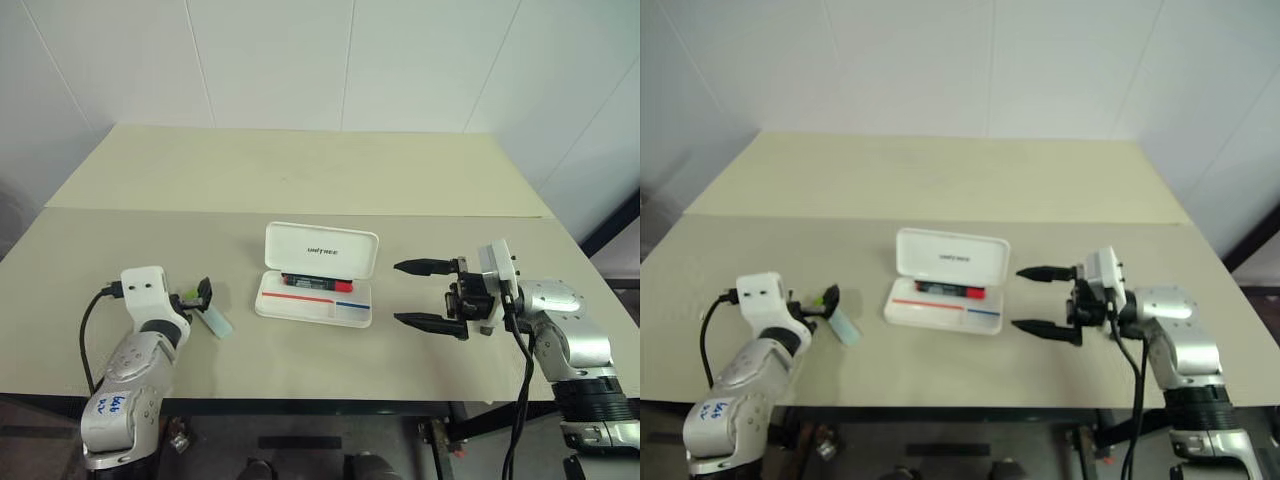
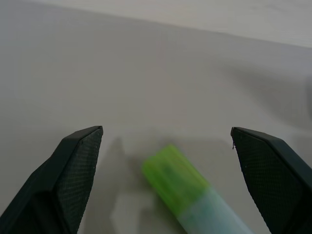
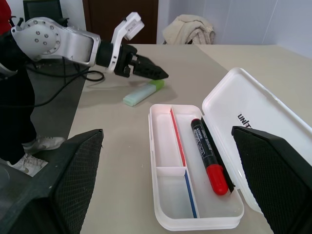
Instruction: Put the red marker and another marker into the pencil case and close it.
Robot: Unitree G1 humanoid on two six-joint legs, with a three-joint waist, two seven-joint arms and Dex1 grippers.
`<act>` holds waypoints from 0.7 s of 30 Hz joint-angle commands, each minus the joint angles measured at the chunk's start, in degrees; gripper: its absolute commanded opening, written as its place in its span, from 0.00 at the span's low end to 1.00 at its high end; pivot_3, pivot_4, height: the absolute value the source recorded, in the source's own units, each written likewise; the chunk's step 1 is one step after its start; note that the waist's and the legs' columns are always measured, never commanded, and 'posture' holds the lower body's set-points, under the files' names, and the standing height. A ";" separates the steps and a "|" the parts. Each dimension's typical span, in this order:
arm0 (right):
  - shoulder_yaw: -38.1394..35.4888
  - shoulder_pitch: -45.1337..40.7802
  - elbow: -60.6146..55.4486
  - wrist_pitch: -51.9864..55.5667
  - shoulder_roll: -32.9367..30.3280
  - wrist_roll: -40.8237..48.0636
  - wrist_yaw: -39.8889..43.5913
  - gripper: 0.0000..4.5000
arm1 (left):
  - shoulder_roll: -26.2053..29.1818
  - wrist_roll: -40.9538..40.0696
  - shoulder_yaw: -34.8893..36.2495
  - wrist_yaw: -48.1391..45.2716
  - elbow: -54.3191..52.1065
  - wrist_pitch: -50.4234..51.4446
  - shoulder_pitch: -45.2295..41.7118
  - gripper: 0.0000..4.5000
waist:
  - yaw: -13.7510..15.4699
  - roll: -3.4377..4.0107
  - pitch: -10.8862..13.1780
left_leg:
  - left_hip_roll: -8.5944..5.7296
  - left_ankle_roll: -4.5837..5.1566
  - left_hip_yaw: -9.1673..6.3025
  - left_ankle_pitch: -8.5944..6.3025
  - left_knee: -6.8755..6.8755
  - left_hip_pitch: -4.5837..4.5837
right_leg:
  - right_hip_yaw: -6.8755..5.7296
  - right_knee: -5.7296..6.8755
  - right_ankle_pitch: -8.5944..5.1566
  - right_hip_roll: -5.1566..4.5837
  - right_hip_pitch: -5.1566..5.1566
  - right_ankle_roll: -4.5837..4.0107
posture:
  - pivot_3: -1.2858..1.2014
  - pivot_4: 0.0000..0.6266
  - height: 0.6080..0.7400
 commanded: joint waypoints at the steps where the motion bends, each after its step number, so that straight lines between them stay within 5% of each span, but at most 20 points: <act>1: 0.13 -2.06 -0.01 -0.95 0.63 0.52 0.93 0.99 | -3.10 0.63 -0.76 4.06 -4.72 4.45 -1.46 1.00 | 0.06 0.00 0.00 | -0.01 0.00 -0.01 0.00 0.00 0.00 | 0.01 0.00 0.01 0.00 0.00 0.01 | 0.52 0.24 1.00; 9: 0.46 -2.32 0.37 -0.72 0.96 0.46 0.69 0.99 | -8.41 2.09 1.20 10.90 -7.36 18.29 -4.57 1.00 | 0.05 0.00 0.00 | -0.05 -0.02 0.00 -0.01 0.00 -0.01 | -0.06 -0.10 0.01 0.03 0.06 0.03 | 0.52 0.24 1.00; 18: 0.20 -3.39 0.25 0.29 1.93 0.89 -1.00 0.99 | -7.86 7.31 3.44 12.65 -4.71 31.48 -9.68 1.00 | -0.19 0.03 -0.01 | -0.06 -0.06 0.01 -0.02 -0.01 0.04 | -0.04 -0.13 0.03 0.08 0.10 0.06 | 0.52 0.24 1.00; 21: 0.07 -3.82 0.38 0.35 2.00 0.71 -1.64 1.00 | -8.20 9.03 2.64 12.36 -4.03 32.42 -9.57 0.79 | -0.26 0.06 -0.03 | -0.05 -0.07 0.02 -0.03 -0.02 0.08 | -0.02 -0.13 0.03 0.08 0.11 0.06 | 0.52 0.24 1.00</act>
